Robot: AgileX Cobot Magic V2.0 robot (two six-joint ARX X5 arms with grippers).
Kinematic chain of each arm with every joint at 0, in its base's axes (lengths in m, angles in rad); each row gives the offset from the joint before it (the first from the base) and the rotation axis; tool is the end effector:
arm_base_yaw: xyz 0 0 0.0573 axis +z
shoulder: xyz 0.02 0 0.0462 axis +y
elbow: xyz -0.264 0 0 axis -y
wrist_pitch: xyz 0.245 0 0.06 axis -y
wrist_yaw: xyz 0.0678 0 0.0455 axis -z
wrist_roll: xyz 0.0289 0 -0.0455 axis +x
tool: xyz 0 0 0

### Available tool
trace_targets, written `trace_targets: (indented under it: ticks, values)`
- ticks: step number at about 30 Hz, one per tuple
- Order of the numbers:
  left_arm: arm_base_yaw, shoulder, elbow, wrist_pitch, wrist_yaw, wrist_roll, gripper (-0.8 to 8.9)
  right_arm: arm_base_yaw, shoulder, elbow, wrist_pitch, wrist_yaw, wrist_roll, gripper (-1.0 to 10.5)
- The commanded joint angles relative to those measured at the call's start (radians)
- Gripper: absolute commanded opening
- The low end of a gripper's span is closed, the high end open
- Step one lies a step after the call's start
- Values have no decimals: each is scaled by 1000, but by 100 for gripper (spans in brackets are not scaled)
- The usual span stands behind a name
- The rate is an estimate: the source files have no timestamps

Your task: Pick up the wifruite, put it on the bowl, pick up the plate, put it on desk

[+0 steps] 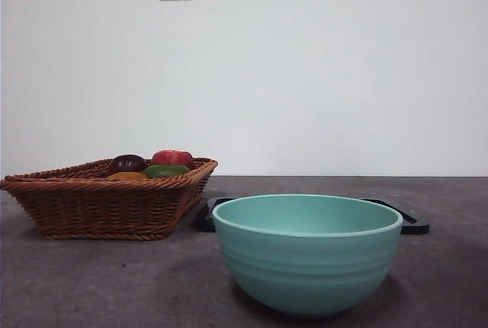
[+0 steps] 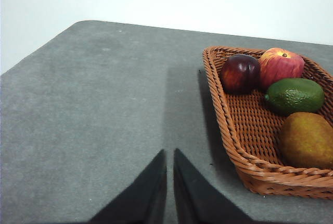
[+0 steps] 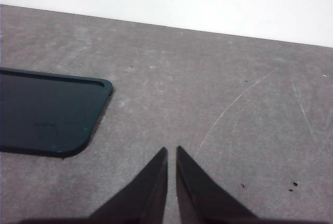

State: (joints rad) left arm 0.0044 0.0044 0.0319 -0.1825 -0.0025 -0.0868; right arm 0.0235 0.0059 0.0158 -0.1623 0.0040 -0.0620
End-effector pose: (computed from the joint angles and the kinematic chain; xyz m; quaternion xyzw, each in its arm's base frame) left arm 0.0948 0.0005 0.1564 -0.0433 0.0772 0.0068 0.9961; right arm 0.0960 0.0021 0.1528 -0.0319 0.0758 0.0121 0.9965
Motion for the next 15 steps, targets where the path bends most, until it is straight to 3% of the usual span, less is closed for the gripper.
trace_targets:
  ticks: [1, 7, 15]
  values:
    - [0, -1, -20, -5, -2, 14, 20, -2, -2, -5, 7, 3, 15, 24]
    - [0, -1, -20, -4, -2, 14, 20, -2, -2, -5, 18, -4, 24, 24]
    - [0, -1, -20, -4, 13, 6, 15, -1, -2, -3, 20, -23, 134, 12]
